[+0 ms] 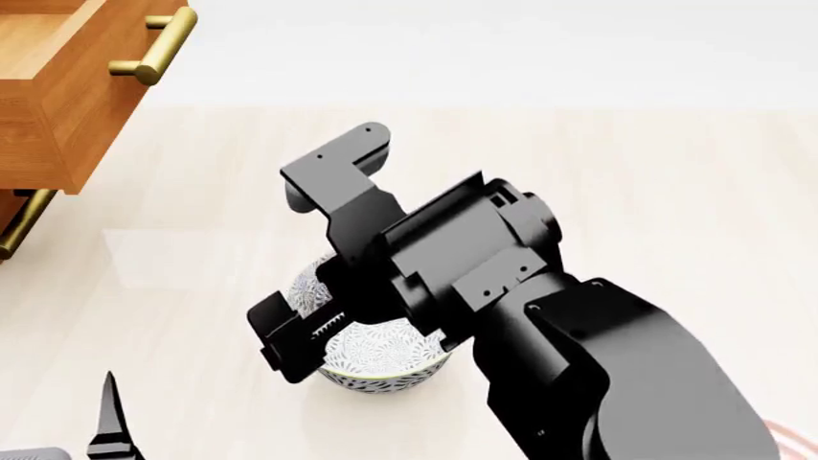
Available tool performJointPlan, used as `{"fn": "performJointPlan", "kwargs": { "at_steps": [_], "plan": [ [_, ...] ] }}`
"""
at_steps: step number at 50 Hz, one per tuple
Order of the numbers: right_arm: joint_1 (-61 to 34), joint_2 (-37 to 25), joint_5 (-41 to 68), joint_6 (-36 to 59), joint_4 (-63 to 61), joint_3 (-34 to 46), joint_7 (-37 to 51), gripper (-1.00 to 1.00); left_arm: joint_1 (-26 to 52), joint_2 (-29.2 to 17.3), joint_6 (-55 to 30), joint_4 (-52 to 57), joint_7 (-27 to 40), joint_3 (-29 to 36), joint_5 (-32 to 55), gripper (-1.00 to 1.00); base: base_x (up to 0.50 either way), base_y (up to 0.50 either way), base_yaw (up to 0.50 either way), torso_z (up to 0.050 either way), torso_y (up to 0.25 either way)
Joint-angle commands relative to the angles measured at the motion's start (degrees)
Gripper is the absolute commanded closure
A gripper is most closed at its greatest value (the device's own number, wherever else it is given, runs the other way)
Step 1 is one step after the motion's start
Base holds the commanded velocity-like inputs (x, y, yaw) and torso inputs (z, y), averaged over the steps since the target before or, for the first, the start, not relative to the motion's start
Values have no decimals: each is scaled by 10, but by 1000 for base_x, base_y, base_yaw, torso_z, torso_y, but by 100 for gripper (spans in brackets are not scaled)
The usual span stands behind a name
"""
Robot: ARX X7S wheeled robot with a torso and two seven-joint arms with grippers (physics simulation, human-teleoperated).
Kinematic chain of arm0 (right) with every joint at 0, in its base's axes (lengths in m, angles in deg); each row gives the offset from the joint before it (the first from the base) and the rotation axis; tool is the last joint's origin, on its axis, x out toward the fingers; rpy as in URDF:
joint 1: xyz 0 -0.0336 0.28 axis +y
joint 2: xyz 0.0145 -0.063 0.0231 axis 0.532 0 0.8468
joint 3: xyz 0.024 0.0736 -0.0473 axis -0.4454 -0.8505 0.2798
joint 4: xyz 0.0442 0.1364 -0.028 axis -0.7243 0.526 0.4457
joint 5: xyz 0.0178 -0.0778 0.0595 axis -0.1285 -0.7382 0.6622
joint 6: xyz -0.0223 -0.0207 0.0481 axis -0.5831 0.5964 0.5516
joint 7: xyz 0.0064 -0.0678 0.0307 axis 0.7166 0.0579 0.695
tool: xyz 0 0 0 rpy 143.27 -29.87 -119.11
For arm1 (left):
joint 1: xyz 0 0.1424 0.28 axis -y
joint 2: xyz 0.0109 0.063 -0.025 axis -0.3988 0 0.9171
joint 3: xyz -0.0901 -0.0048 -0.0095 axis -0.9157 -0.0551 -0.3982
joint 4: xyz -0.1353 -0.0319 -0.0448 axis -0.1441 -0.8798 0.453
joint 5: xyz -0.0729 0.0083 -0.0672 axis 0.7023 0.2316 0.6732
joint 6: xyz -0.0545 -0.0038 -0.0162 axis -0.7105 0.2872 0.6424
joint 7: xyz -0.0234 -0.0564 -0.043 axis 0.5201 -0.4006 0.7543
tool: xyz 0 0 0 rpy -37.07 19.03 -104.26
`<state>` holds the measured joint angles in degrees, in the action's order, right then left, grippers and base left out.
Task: Put the bowl on the plate.
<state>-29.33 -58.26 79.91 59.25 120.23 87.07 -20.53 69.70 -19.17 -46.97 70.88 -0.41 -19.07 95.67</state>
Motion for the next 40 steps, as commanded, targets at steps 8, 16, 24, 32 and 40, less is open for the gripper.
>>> {"fn": "performJointPlan", "kwargs": {
  "at_steps": [8,16,24,32,40],
  "plan": [
    [16,0,-11,-15,15,-1,-9,-100,-3,-5,2,5,4,0,4,-100,0,0,0,0,0],
    [18,0,-8,-19,15,-1,-9,-100,-4,-6,7,6,5,2,2,-100,0,0,0,0,0],
    [20,0,-8,-26,11,0,-15,-100,-10,-10,5,20,7,6,0,-100,0,0,0,0,0],
    [26,0,-13,-24,10,2,-11,-100,-15,-12,7,31,9,8,-2,-100,0,0,0,0,0],
    [32,0,-20,-18,10,0,-11,-100,-16,-14,19,27,5,9,0,-100,0,0,0,0,0]
  ]
}}
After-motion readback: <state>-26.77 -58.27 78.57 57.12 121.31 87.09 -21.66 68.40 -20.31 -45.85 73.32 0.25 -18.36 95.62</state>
